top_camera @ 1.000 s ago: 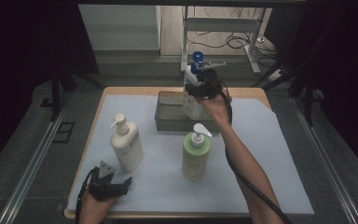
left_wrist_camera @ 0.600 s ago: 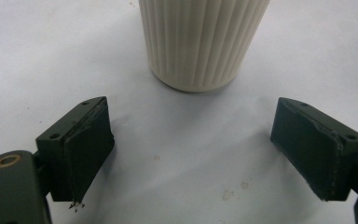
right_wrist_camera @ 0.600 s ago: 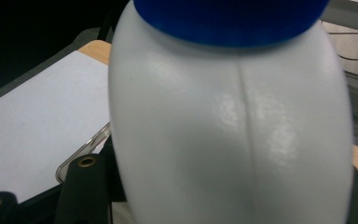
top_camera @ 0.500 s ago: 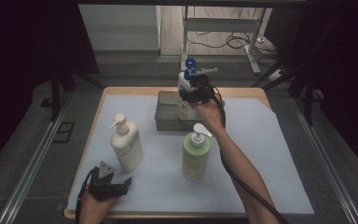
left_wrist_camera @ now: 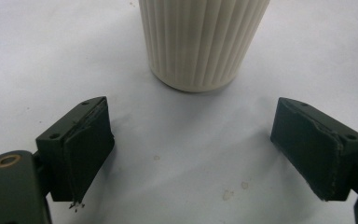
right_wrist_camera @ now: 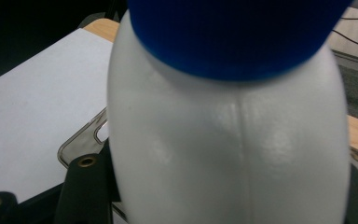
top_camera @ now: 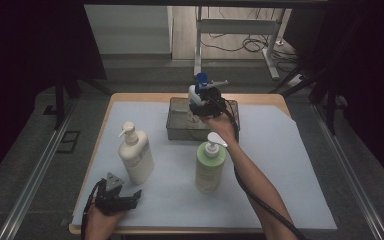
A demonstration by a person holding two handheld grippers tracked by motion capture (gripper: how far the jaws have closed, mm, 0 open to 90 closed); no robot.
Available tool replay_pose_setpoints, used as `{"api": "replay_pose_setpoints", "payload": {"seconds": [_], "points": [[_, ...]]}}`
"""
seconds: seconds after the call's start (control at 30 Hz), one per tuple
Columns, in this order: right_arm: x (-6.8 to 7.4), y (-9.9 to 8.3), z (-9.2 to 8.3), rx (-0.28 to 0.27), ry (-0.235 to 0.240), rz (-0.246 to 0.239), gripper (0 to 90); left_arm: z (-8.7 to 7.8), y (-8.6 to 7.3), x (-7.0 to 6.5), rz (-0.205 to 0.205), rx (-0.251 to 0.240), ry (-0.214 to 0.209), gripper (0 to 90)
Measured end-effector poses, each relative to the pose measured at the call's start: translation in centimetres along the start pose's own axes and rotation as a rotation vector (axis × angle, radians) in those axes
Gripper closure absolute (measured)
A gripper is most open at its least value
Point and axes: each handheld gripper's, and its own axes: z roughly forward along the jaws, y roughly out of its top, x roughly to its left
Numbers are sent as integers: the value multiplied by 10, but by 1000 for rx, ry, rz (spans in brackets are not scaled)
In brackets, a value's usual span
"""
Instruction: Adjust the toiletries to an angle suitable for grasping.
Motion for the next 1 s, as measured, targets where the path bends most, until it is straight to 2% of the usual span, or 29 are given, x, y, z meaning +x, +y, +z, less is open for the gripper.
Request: {"api": "replay_pose_setpoints", "payload": {"seconds": [0.23, 0.5, 0.67, 0.83, 1.0], "points": [[4, -1, 4, 11, -4, -20, 394, 0, 0, 0, 0, 0, 0, 124], [1, 0, 6, 22, 15, -34, 382, 0, 0, 0, 0, 1, -1, 124], [-5, 0, 2, 20, 49, -38, 373, 0, 0, 0, 1, 1, 0, 124], [-6, -1, -3, 3, 59, -52, 362, 0, 0, 0, 1, 2, 0, 124], [-7, -7, -8, 18, 66, -70, 353, 0, 0, 0, 1, 2, 0, 124]]}}
